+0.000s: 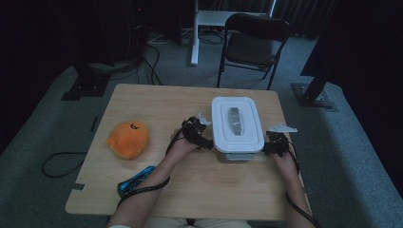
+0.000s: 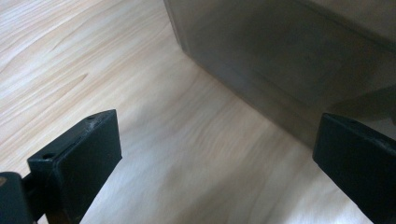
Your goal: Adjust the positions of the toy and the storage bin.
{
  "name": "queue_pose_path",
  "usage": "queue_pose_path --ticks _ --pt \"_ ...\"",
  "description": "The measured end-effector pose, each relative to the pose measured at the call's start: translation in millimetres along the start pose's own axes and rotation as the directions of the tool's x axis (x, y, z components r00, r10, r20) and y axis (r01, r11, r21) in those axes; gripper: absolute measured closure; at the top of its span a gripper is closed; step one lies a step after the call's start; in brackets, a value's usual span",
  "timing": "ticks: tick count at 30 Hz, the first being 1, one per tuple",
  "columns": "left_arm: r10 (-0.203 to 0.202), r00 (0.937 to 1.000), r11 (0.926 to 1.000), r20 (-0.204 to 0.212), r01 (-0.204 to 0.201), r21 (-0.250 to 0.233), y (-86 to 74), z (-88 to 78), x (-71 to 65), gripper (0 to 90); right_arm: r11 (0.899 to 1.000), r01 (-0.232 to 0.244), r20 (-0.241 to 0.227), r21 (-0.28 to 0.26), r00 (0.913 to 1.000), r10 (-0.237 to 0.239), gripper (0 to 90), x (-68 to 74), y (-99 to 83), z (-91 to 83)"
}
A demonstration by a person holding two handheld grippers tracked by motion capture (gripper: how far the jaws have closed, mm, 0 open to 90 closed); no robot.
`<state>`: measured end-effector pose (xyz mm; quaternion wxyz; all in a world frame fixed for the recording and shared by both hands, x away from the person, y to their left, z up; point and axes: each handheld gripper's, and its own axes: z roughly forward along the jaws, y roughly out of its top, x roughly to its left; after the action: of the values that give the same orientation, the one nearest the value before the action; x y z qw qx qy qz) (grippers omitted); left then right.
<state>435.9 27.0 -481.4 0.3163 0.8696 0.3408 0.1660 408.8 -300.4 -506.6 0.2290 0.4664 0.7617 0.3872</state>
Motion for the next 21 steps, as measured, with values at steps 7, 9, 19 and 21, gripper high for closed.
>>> queue_pose_path --ticks 7,9,19,21 --pt "0.012 0.9999 0.9999 -0.01 -0.012 0.003 -16.4 -17.6 -3.3 1.8 1.0 0.027 -0.036 -0.014 0.999 -0.028 22.6 17.8 -2.2 -1.4" --pt "0.015 0.9998 0.9999 -0.015 -0.015 0.008 -20.5 -22.7 -3.8 1.8 0.999 0.034 -0.047 -0.016 0.9983 -0.034 22.6 23.1 -2.8 -2.6" --pt "0.008 0.9996 1.0 -0.027 -0.008 -0.005 -43.9 -41.6 -5.6 1.8 0.995 0.091 -0.098 -0.035 0.9907 -0.094 22.6 47.6 -8.5 -13.1" --pt "0.006 0.9999 0.9999 -0.014 -0.006 -0.014 -48.0 -42.6 -3.3 1.7 0.995 0.088 -0.111 -0.041 0.9895 -0.092 22.1 49.4 -10.7 -14.7"
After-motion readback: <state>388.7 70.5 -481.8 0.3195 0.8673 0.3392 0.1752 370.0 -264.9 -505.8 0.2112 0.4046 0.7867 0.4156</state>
